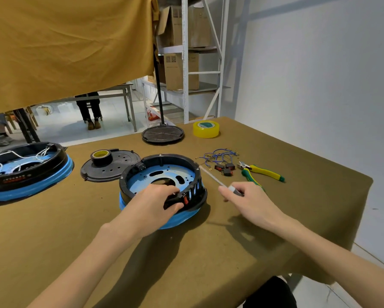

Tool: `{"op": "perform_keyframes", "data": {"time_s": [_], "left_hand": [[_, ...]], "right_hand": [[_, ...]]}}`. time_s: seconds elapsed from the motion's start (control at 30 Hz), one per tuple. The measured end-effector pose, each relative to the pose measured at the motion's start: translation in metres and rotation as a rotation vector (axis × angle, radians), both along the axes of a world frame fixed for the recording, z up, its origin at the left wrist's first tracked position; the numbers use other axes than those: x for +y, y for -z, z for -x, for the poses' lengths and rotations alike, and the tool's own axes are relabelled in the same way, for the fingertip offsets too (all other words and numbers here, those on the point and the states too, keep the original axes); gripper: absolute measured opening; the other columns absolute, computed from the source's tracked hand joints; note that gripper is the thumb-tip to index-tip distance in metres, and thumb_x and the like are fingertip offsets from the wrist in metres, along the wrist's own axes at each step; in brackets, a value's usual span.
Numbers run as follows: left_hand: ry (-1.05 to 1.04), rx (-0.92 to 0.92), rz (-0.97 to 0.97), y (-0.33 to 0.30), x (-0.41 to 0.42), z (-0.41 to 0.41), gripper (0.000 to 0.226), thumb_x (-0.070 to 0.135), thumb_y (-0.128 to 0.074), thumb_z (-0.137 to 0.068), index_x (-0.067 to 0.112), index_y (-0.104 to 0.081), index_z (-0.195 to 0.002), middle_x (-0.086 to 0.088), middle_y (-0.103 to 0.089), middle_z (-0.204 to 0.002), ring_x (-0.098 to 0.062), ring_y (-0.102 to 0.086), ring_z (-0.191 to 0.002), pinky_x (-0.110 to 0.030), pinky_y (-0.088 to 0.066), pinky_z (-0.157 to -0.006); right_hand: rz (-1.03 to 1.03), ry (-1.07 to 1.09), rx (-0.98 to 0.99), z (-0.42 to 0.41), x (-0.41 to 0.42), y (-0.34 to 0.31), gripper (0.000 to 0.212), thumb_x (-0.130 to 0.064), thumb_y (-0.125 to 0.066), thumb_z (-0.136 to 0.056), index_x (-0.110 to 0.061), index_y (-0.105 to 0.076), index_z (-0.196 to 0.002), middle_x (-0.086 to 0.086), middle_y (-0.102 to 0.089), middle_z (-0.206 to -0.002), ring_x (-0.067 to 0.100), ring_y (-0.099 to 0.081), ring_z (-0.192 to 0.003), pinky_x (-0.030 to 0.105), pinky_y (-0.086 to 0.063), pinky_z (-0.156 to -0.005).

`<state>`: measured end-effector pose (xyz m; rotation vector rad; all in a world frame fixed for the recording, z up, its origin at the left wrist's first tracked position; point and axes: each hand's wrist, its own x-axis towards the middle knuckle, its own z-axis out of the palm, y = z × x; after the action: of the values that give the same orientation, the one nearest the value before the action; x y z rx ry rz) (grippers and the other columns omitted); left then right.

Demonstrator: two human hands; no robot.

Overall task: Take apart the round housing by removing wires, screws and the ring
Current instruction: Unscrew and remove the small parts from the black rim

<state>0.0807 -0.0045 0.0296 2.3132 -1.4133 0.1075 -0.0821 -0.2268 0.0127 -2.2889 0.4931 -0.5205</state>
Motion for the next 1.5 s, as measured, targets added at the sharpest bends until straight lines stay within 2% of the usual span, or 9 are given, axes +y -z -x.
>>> {"op": "perform_keyframes", "data": {"time_s": [0.13, 0.27, 0.43, 0.63, 0.77, 0.9, 1.27, 1.4, 1.5], "left_hand": [[-0.099, -0.115, 0.084, 0.010, -0.014, 0.021, 0.037, 0.043, -0.062, -0.099, 0.021, -0.065, -0.129, 0.003, -0.073, -0.108, -0.017, -0.067, -0.096, -0.037, -0.059, -0.084], [-0.157, -0.049, 0.179, 0.013, -0.015, 0.024, 0.051, 0.050, -0.066, -0.095, 0.022, -0.062, -0.137, 0.005, -0.074, -0.120, -0.016, -0.069, -0.108, -0.034, -0.059, -0.088], [-0.143, -0.002, 0.152, 0.010, -0.012, 0.015, 0.042, 0.051, -0.068, -0.093, 0.027, -0.071, -0.127, 0.011, -0.074, -0.113, -0.009, -0.067, -0.102, -0.032, -0.058, -0.085], [0.013, 0.229, 0.058, -0.004, 0.013, -0.015, 0.040, 0.037, -0.078, -0.088, 0.029, -0.072, -0.127, 0.019, -0.074, -0.113, 0.007, -0.067, -0.100, -0.026, -0.057, -0.097], [0.052, 0.268, 0.057, -0.007, 0.021, -0.023, 0.038, 0.035, -0.079, -0.088, 0.031, -0.074, -0.126, 0.022, -0.075, -0.108, 0.011, -0.067, -0.097, -0.021, -0.058, -0.090], [0.018, 0.194, 0.107, -0.004, 0.021, -0.022, 0.036, 0.041, -0.080, -0.084, 0.033, -0.077, -0.119, 0.025, -0.071, -0.100, 0.009, -0.064, -0.091, -0.025, -0.059, -0.080], [-0.015, 0.231, 0.146, 0.000, 0.017, -0.025, 0.037, 0.047, -0.083, -0.078, 0.035, -0.078, -0.113, 0.023, -0.073, -0.096, 0.004, -0.067, -0.090, -0.035, -0.061, -0.083], [-0.008, 0.221, 0.149, 0.001, 0.016, -0.023, 0.034, 0.046, -0.082, -0.080, 0.036, -0.078, -0.112, 0.022, -0.071, -0.099, 0.002, -0.067, -0.091, -0.036, -0.061, -0.082], [-0.016, 0.215, 0.141, 0.001, 0.015, -0.024, 0.033, 0.046, -0.081, -0.080, 0.037, -0.078, -0.112, 0.022, -0.072, -0.098, 0.003, -0.068, -0.089, -0.032, -0.062, -0.079]], "right_hand": [[0.181, -0.044, 0.127, 0.028, 0.018, -0.003, 0.043, -0.063, -0.054, -0.094, -0.027, -0.061, -0.072, -0.008, -0.052, -0.061, 0.008, -0.045, -0.054, 0.025, -0.034, -0.053], [0.319, 0.014, 0.162, 0.040, 0.018, -0.007, 0.039, -0.064, -0.053, -0.094, -0.030, -0.062, -0.079, -0.006, -0.061, -0.069, 0.011, -0.056, -0.063, 0.024, -0.040, -0.054], [0.384, 0.027, 0.156, 0.039, 0.006, -0.008, 0.036, -0.064, -0.052, -0.095, -0.035, -0.055, -0.074, -0.009, -0.057, -0.066, 0.007, -0.053, -0.060, 0.018, -0.030, -0.052], [0.622, -0.030, 0.127, 0.028, -0.002, -0.010, 0.046, -0.071, -0.041, -0.093, -0.031, -0.057, -0.077, -0.010, -0.054, -0.062, 0.008, -0.052, -0.060, 0.026, -0.039, -0.052], [0.779, -0.088, 0.059, 0.014, 0.001, -0.014, 0.054, -0.072, -0.034, -0.095, -0.026, -0.053, -0.074, -0.008, -0.051, -0.064, 0.012, -0.048, -0.059, 0.036, -0.044, -0.053], [0.855, -0.112, -0.054, 0.005, 0.002, -0.020, 0.053, -0.069, -0.035, -0.097, -0.027, -0.052, -0.070, -0.008, -0.050, -0.061, 0.011, -0.045, -0.053, 0.031, -0.037, -0.046], [1.248, -0.257, -0.048, -0.015, -0.006, -0.062, 0.047, -0.061, -0.042, -0.099, -0.026, -0.049, -0.068, -0.008, -0.046, -0.059, 0.016, -0.042, -0.049, 0.024, -0.023, -0.046], [1.178, -0.258, 0.135, -0.024, 0.002, -0.089, 0.045, -0.071, -0.044, -0.090, -0.030, -0.058, -0.075, -0.009, -0.056, -0.065, 0.015, -0.051, -0.057, 0.025, -0.026, -0.047], [0.852, -0.283, 0.417, -0.035, 0.007, -0.113, 0.033, -0.066, -0.065, -0.083, -0.033, -0.063, -0.087, -0.011, -0.064, -0.077, 0.009, -0.060, -0.068, 0.026, -0.040, -0.053]]}}
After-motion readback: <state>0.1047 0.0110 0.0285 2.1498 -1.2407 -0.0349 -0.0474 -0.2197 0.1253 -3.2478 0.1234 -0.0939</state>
